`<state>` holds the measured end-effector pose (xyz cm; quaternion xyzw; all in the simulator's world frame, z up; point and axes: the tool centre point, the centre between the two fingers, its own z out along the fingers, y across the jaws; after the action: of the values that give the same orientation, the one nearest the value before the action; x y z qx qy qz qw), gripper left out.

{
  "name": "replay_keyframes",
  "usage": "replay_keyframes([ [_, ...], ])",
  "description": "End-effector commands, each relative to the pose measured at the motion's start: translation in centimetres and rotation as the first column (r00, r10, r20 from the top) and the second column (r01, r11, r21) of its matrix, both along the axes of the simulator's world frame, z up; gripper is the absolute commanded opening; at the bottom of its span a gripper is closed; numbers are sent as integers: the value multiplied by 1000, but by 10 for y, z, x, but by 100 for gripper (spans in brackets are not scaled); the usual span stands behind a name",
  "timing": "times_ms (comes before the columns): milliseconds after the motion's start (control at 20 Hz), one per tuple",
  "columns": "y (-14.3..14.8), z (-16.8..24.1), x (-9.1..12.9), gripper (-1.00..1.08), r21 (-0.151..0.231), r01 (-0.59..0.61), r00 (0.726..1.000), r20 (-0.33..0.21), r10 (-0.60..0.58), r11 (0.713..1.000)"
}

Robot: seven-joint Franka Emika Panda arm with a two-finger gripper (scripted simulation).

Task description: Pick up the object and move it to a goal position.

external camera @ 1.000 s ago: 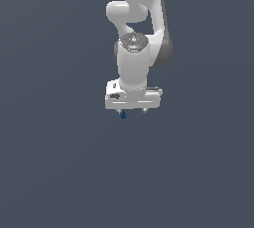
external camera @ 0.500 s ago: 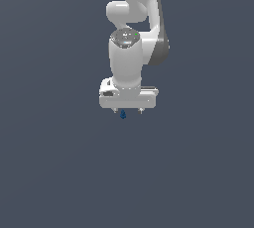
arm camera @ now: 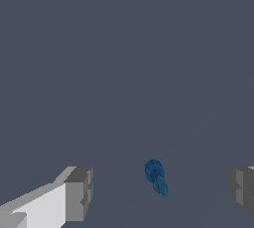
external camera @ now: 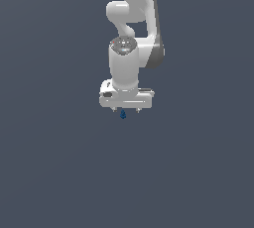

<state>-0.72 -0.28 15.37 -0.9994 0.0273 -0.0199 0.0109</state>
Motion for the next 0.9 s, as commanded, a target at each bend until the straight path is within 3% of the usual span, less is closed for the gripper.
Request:
replay_keyframes([
  [0,-4,-13,-11,100,-4,11,1000,-8,-11,1000],
  [450,-16,-52,-53,100,-17,48,998,-34,-49,999],
  [850,-18,-61,-63,100,-20,56,998,-40,-57,998],
])
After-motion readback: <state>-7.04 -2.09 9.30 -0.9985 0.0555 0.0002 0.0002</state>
